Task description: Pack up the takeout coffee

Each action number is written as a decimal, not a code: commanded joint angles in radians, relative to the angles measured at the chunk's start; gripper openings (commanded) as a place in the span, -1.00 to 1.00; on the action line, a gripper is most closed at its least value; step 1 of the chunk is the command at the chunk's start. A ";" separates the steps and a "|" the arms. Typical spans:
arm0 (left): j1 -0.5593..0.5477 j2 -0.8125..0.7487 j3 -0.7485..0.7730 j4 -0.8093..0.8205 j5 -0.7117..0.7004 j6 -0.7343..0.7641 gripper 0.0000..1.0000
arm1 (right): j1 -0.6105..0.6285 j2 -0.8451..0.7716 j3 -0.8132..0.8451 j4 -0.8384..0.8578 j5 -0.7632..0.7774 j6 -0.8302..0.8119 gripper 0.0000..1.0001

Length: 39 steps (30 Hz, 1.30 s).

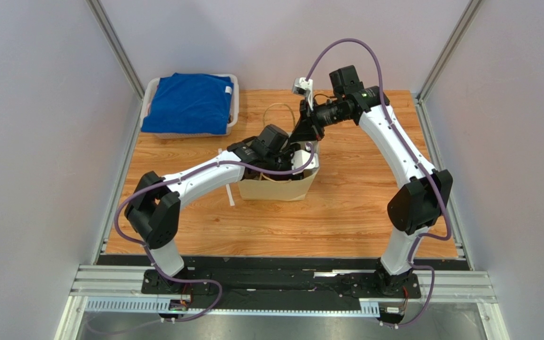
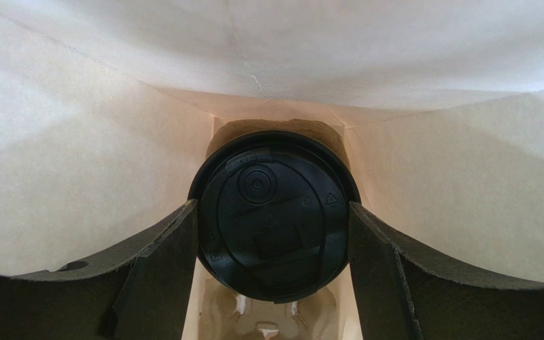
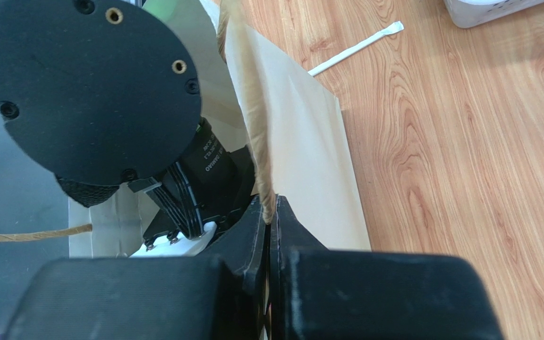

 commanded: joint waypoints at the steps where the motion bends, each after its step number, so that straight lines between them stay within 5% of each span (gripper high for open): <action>1: 0.032 0.065 0.015 -0.108 0.019 -0.007 -1.00 | -0.002 0.006 0.041 -0.082 -0.050 -0.032 -1.00; 17: 0.097 0.177 0.052 -0.166 0.040 0.011 -0.98 | -0.017 0.062 0.059 -0.114 -0.027 -0.068 -1.00; 29: 0.098 0.034 0.074 -0.077 0.059 -0.075 0.25 | -0.017 0.052 0.072 -0.117 -0.028 -0.055 -1.00; 33: 0.100 0.005 0.086 -0.061 0.063 -0.095 0.39 | -0.017 0.046 0.072 -0.117 -0.025 -0.052 -1.00; 39: 0.097 -0.026 0.086 -0.042 0.069 -0.096 0.89 | -0.015 0.025 0.055 -0.112 -0.017 -0.052 -1.00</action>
